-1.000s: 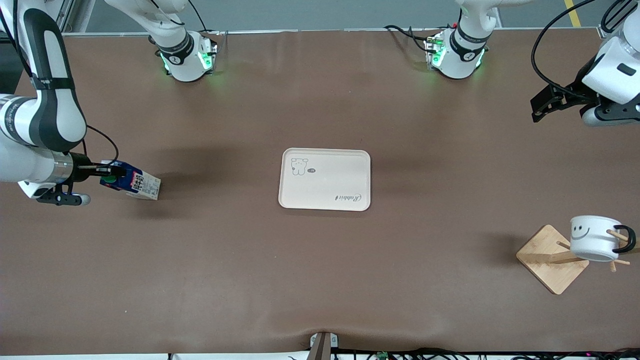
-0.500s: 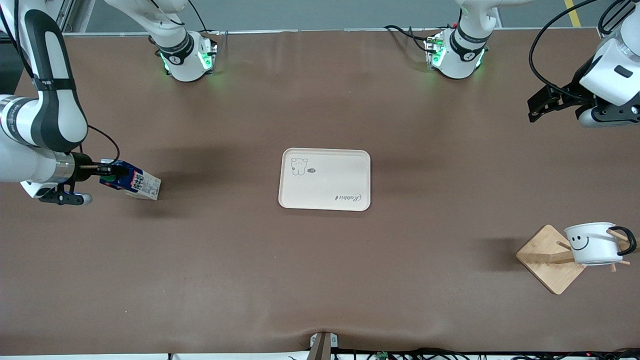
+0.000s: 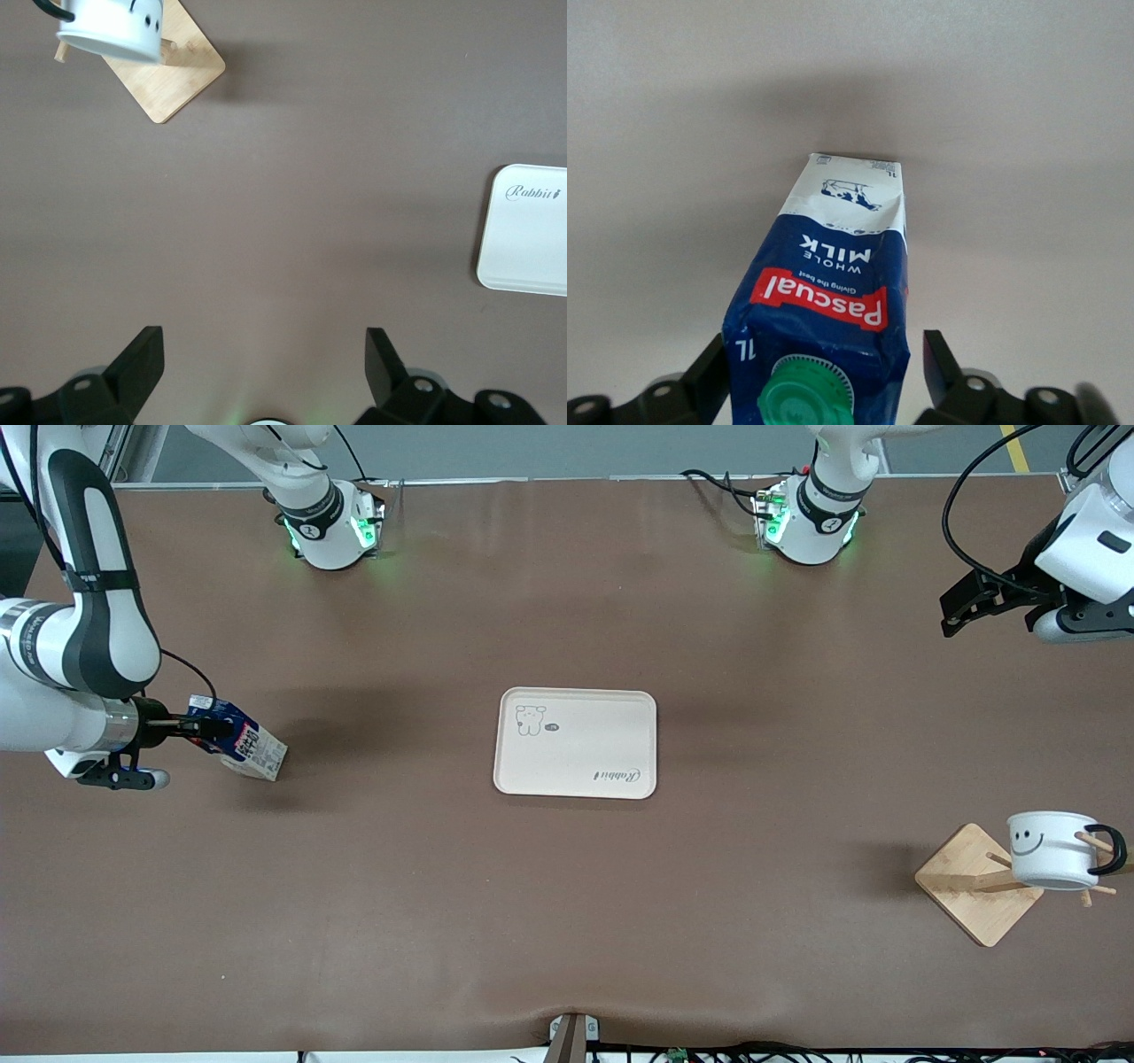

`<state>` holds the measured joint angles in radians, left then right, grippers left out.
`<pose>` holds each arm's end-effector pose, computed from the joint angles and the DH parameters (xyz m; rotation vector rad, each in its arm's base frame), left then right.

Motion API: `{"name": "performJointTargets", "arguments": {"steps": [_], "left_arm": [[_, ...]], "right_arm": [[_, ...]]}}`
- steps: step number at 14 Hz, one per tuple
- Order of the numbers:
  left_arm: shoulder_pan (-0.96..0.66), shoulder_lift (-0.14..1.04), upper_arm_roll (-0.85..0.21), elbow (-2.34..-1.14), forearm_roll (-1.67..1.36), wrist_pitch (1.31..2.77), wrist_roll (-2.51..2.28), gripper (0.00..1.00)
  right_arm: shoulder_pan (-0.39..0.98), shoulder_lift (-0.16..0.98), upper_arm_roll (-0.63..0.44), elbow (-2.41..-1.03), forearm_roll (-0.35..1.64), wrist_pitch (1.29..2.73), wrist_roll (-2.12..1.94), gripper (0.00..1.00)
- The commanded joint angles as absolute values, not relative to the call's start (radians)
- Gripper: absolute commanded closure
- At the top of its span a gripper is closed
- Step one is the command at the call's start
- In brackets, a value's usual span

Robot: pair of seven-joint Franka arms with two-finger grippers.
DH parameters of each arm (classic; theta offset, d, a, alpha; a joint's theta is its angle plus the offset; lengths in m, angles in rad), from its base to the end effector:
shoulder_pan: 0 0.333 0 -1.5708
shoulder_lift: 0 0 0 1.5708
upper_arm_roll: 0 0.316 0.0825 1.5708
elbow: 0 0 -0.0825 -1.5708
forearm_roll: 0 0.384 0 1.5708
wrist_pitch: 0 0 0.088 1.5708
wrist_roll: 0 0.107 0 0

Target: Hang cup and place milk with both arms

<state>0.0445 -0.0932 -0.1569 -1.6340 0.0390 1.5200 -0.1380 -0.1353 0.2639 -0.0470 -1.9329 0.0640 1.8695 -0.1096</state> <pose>0.5169 -0.0581 0.6400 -3.0854 -0.0432 0.0233 0.5622 -0.0978 0.3290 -3.0077 0.1536 0.4813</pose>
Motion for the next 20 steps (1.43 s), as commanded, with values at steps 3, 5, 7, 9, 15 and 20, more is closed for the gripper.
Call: {"name": "performJointTargets", "arguments": {"steps": [3,5,7,9,15,20], "left_arm": [[0.044,-0.126,-0.150,-1.658,0.018,1.514,-0.120,0.00],[0.044,-0.127,-0.150,-1.660,0.018,1.516,-0.120,0.00],[0.044,-0.127,-0.150,-1.661,0.018,1.516,-0.120,0.00],[0.044,-0.127,-0.150,-1.661,0.018,1.516,-0.120,0.00],[0.044,-0.130,-0.150,-1.664,0.018,1.514,-0.120,0.00],[0.044,-0.132,-0.150,-1.667,0.018,1.514,-0.121,0.00]], "right_arm": [[-0.149,0.256,-0.029,-1.931,0.077,1.848,-0.118,0.00],[-0.149,0.256,-0.029,-1.930,0.078,1.848,-0.118,0.00],[-0.150,0.256,-0.029,-1.927,0.080,1.847,-0.117,0.00],[-0.149,0.256,-0.028,-1.899,0.086,1.816,-0.117,0.00],[-0.138,0.256,-0.026,-1.697,0.101,1.675,-0.121,0.00],[-0.068,0.273,-0.026,-1.354,-0.007,1.545,-0.124,0.00]]}}
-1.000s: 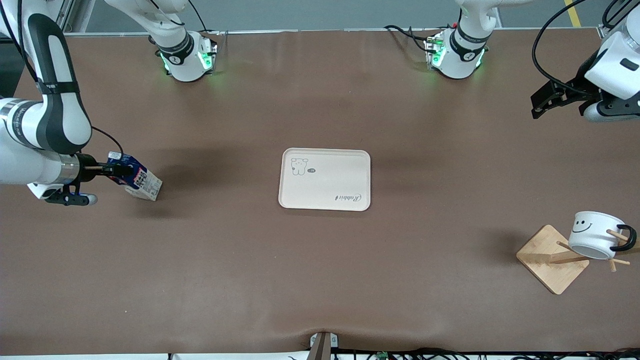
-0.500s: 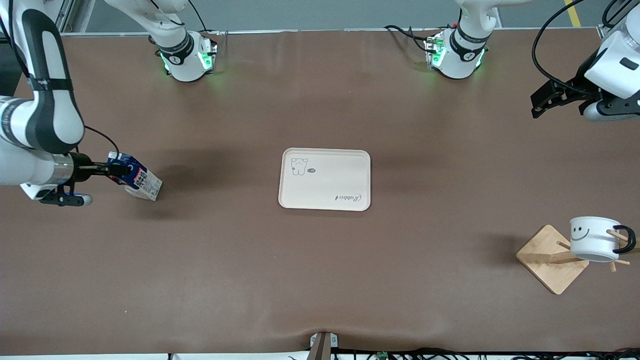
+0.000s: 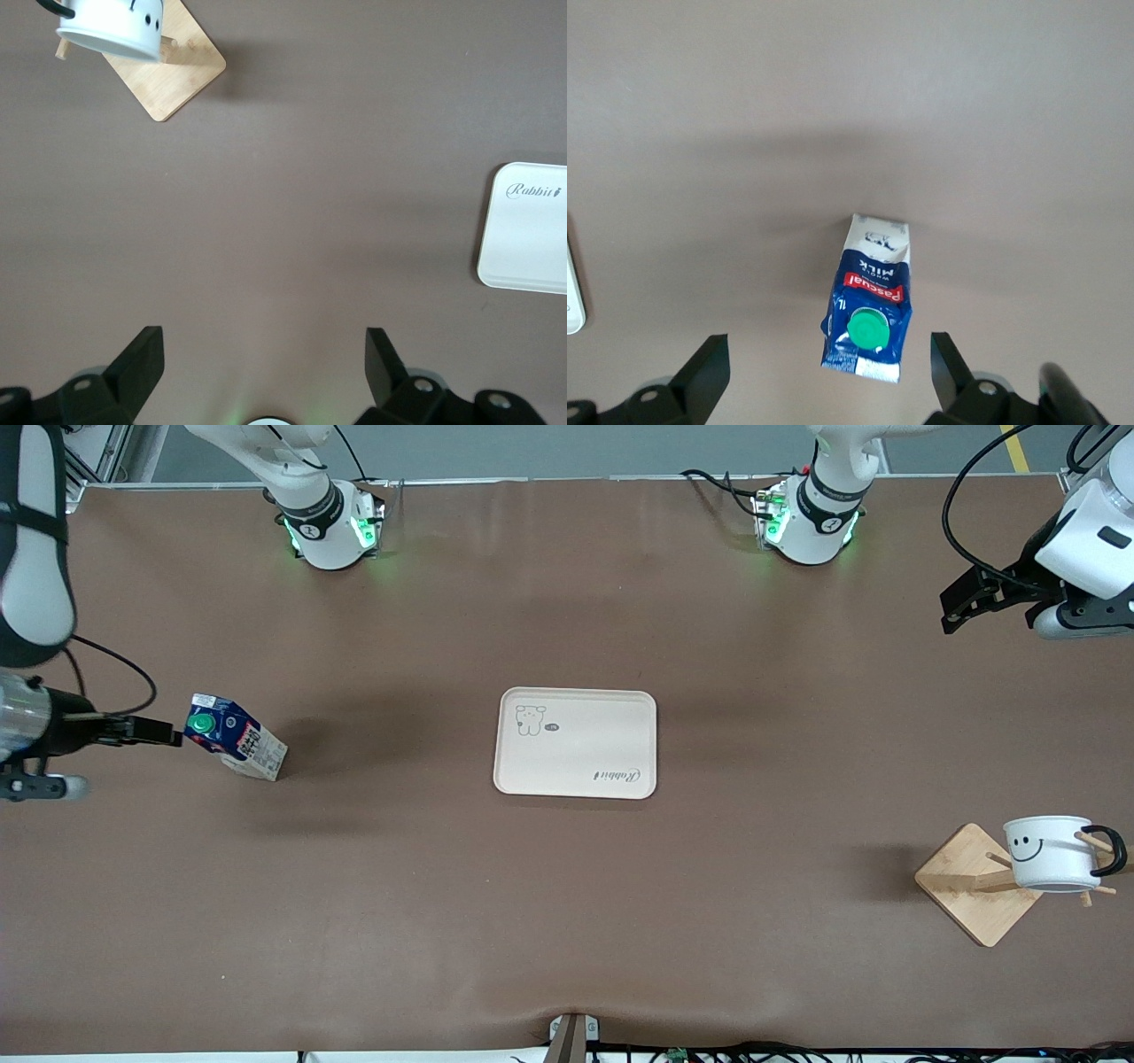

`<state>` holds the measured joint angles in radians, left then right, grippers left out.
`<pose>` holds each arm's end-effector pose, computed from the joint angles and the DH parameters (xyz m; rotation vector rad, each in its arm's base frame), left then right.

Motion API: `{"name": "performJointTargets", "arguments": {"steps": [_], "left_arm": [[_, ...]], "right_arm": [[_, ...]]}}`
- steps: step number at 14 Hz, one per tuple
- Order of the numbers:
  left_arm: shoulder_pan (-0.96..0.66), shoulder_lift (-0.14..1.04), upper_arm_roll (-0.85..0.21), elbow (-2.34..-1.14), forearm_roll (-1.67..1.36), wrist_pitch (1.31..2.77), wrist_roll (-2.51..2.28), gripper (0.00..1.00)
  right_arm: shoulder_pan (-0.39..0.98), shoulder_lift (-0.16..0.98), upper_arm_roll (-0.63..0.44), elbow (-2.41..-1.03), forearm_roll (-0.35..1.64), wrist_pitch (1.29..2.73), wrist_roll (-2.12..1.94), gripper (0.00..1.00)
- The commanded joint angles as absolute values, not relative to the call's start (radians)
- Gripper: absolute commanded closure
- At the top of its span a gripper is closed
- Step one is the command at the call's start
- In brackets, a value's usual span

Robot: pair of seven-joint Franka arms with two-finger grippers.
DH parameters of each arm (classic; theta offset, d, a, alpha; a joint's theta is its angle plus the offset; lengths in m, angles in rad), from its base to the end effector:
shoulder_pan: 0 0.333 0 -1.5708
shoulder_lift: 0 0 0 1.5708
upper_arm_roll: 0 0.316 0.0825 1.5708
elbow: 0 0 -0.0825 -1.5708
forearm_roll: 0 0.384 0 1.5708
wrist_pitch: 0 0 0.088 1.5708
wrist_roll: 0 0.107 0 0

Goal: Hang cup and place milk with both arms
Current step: 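Open the right gripper and draw it back from the carton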

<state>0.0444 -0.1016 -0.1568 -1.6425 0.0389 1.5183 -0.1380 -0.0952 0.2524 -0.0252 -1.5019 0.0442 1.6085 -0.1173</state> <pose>0.5140 -0.0581 0.6402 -3.0839 -0.0434 0.0260 0.6192 -0.0687 0.5109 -3.0794 0.0118 0.2163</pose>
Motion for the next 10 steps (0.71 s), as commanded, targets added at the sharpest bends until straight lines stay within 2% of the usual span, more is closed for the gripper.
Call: {"name": "performJointTargets", "arguments": {"steps": [1,2,5,6,9,10], "left_arm": [[0.044,-0.135,-0.152,-1.670,0.018,1.514,-0.120,0.00],[0.044,-0.140,-0.152,-1.674,0.018,1.514,-0.121,0.00],[0.044,-0.141,-0.152,-1.678,0.018,1.514,-0.121,0.00],[0.044,-0.141,-0.152,-1.681,0.018,1.514,-0.120,0.00],[0.044,-0.152,-0.152,-1.700,0.018,1.519,-0.121,0.00],[0.044,-0.152,-0.152,-1.700,0.018,1.519,-0.121,0.00]], "right_arm": [[-0.040,0.272,-0.028,-1.297,-0.024,1.545,-0.123,0.00],[-0.028,0.264,-0.023,-1.248,-0.008,1.537,-0.121,0.00],[-0.014,0.210,-0.023,-1.253,0.012,1.427,-0.114,0.00],[-0.014,0.166,-0.026,-1.297,0.014,1.425,-0.112,0.00],[-0.021,-0.055,-0.031,-1.571,0.003,1.499,-0.115,0.00],[-0.023,-0.095,-0.032,-1.621,-0.001,1.503,-0.115,0.00]]}}
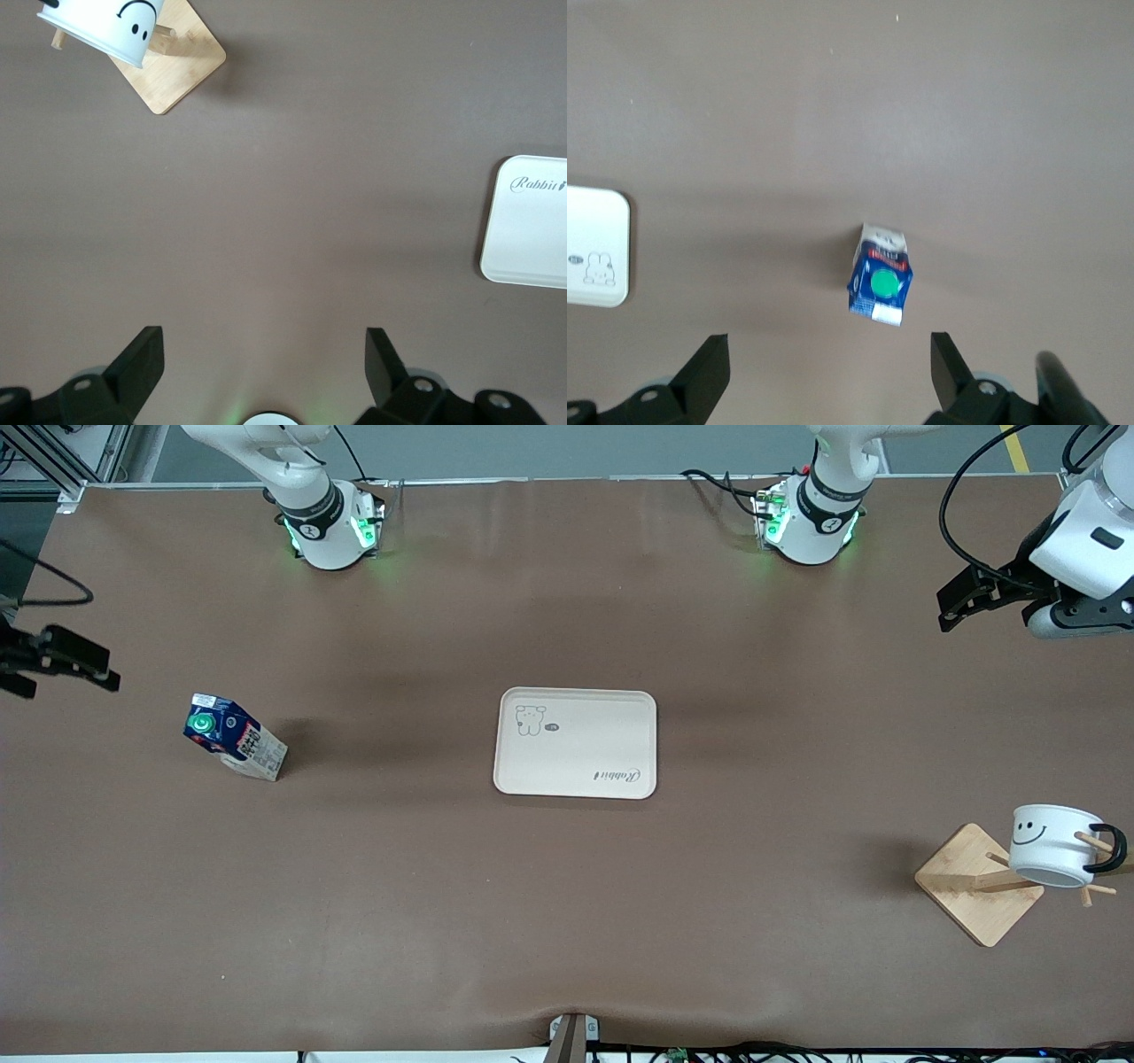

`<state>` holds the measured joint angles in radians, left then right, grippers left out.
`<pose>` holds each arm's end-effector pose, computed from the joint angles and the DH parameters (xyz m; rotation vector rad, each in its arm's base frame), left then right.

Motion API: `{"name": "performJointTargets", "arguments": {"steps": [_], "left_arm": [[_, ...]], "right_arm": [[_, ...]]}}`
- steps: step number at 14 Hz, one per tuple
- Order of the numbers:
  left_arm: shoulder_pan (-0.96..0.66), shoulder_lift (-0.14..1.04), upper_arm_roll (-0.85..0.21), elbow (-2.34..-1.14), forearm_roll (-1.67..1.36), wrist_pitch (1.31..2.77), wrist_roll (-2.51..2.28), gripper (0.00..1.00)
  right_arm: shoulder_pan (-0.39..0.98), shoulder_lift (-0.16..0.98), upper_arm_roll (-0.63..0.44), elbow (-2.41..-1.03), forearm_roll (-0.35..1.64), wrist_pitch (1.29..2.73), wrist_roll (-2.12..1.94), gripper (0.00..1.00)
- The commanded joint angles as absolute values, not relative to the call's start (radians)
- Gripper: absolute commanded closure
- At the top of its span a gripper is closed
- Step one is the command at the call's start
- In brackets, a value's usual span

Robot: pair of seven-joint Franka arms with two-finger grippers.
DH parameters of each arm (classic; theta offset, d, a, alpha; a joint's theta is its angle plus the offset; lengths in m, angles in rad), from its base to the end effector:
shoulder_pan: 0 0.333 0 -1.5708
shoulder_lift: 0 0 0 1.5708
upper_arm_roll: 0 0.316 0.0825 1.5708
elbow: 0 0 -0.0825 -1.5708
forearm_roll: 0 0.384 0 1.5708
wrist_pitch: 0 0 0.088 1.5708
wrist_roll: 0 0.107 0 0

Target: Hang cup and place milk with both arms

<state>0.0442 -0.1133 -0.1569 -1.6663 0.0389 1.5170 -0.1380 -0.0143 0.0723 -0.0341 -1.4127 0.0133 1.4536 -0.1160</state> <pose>0.5099 -0.0582 0.6349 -3.0802 -0.0431 0.0463 0.5647 -0.0250 0.6476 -3.1261 -0.1079 0.0475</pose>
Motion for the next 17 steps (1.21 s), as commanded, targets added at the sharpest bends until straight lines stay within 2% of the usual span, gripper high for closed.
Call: {"name": "performJointTargets", "arguments": {"steps": [1,6,17], "left_arm": [[0.044,-0.152,-0.152,-1.700,0.018,1.517,-0.121,0.00],[0.043,-0.141,-0.153,-1.672,0.018,1.516,-0.100,0.00],[0.041,-0.124,-0.152,-1.637,-0.028,1.514,-0.106,0.00]], "right_arm": [[-0.029,-0.106,-0.034,-1.640,-0.003,1.503,-0.115,0.00],[-0.070,-0.072,-0.034,-1.594,-0.009,1.543,-0.118,0.00],[-0.094,-0.071,-0.028,-1.594,0.002,1.545,-0.123,0.00]]}}
